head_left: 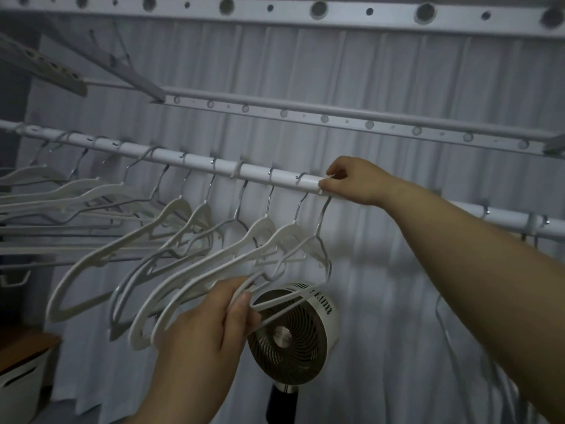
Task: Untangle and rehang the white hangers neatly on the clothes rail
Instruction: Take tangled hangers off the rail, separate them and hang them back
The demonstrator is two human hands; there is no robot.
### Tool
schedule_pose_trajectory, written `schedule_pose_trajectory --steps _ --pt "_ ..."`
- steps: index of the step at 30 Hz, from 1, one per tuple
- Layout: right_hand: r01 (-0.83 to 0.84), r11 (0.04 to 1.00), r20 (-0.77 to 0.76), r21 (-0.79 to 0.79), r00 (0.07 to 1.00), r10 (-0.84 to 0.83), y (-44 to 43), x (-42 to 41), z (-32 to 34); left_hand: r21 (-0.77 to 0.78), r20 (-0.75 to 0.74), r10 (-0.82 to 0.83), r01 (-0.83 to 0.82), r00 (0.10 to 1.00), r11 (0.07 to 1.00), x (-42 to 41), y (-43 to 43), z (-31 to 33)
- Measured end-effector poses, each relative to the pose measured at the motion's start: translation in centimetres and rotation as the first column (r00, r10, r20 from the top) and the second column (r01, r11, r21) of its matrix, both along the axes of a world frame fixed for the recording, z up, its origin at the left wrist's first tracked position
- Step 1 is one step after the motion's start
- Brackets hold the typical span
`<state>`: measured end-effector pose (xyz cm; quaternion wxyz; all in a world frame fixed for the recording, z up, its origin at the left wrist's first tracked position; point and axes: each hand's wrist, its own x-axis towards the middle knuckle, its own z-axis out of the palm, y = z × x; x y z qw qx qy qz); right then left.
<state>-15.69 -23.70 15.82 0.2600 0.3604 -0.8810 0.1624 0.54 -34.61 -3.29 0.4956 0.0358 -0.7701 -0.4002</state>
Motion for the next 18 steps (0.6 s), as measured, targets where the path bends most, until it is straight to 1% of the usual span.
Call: schedule_pose_trajectory --steps 6,8,10,11,12,13,14,16,18 --pt "-0.011 1.000 0.016 -0.009 1.000 0.011 0.2 0.2 -0.3 0.000 0.026 -0.011 0.011 1.000 1.000 0.4 0.3 -0.1" --pt "-0.021 0.999 0.020 -0.028 1.000 0.022 0.4 0.4 -0.2 0.000 0.037 0.030 -0.030 0.999 1.000 0.7 0.5 0.1" --pt "-0.016 0.998 -0.007 -0.053 1.000 0.015 0.9 0.6 0.1 -0.017 0.019 0.096 -0.095 0.995 0.995 1.0 0.6 0.1" --pt "-0.008 0.998 -0.023 -0.062 1.000 0.006 1.4 0.7 0.3 -0.077 -0.009 0.136 -0.136 0.991 0.988 1.1 0.6 0.2" --pt "0.004 0.998 -0.037 -0.066 0.999 -0.006 2.0 0.7 0.4 -0.180 -0.049 0.206 -0.211 0.977 0.961 1.3 0.5 0.4" --pt "0.019 0.998 -0.048 -0.067 0.999 -0.022 2.8 0.7 0.6 -0.282 -0.111 0.280 -0.301 0.953 0.911 1.5 0.6 0.7" --pt "0.037 0.997 -0.057 -0.065 0.998 -0.041 3.7 0.7 0.7 -0.329 -0.157 0.314 -0.349 0.936 0.877 1.9 0.8 1.0" --pt "0.080 0.995 -0.071 -0.060 0.994 -0.084 5.7 0.6 0.9 -0.354 -0.227 0.297 -0.363 0.927 0.862 2.2 1.6 1.6" --pt "0.127 0.990 -0.081 -0.063 0.988 -0.132 7.9 0.4 0.9 -0.376 -0.249 0.184 -0.270 0.951 0.887 2.2 3.1 2.1"
